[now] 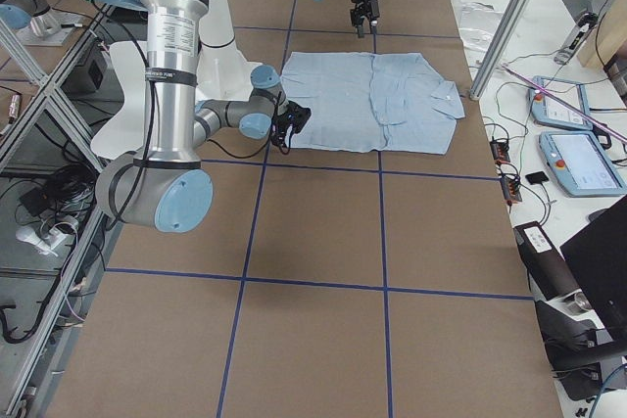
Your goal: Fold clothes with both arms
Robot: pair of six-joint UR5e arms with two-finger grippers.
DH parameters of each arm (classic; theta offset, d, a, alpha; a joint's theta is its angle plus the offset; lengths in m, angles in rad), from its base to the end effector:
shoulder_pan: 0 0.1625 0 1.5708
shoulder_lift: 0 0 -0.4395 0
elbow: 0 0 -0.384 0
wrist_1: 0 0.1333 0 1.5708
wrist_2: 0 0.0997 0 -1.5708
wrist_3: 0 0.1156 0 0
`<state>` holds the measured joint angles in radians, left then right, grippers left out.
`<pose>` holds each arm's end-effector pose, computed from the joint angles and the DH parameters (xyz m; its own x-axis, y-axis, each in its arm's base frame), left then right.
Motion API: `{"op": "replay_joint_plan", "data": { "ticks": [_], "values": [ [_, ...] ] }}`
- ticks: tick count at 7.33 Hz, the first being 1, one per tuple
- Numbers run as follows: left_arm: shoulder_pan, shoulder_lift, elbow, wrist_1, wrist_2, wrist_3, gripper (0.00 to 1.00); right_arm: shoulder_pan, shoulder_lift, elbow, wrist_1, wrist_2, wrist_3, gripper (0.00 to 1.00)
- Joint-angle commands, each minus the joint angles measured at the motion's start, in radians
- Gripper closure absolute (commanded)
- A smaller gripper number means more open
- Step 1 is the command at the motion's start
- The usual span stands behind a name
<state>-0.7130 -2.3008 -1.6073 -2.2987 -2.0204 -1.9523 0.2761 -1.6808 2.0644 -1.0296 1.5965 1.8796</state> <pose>0.4609 -0.5083 0.1322 -0.0437 -0.4055 -0.9131 0.2640 0.8767 -0.4020 -0.4072 -0.2508 0.4456 0.4750 0.4504 0.7560 -0.4168 0.8718 -0.2574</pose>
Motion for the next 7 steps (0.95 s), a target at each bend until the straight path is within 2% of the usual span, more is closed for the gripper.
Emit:
{"op": "replay_joint_plan", "data": {
  "ticks": [1, 2, 4, 5, 6, 7],
  "values": [
    [0.001, 0.004, -0.006, 0.001, 0.002, 0.004, 0.11, -0.040, -0.005, 0.002, -0.035, -0.040, 0.012, 0.13],
    [0.001, 0.007, -0.005, 0.001, 0.003, 0.004, 0.11, -0.041, 0.003, -0.009, -0.037, -0.041, 0.012, 0.17],
    [0.001, 0.006, -0.005, 0.001, 0.003, 0.004, 0.11, -0.047, 0.006, -0.021, -0.037, -0.040, 0.010, 0.19],
    [0.001, 0.006, -0.005, 0.001, 0.011, 0.004, 0.11, -0.049, 0.007, -0.021, -0.037, -0.040, 0.010, 0.27],
    [0.001, 0.008, -0.005, 0.001, 0.015, 0.004, 0.11, -0.049, 0.007, -0.024, -0.037, -0.040, 0.012, 0.41],
    [0.001, 0.012, -0.003, 0.001, 0.017, 0.004, 0.11, -0.048, 0.007, -0.020, -0.037, -0.038, 0.012, 0.71]
  ]
}}
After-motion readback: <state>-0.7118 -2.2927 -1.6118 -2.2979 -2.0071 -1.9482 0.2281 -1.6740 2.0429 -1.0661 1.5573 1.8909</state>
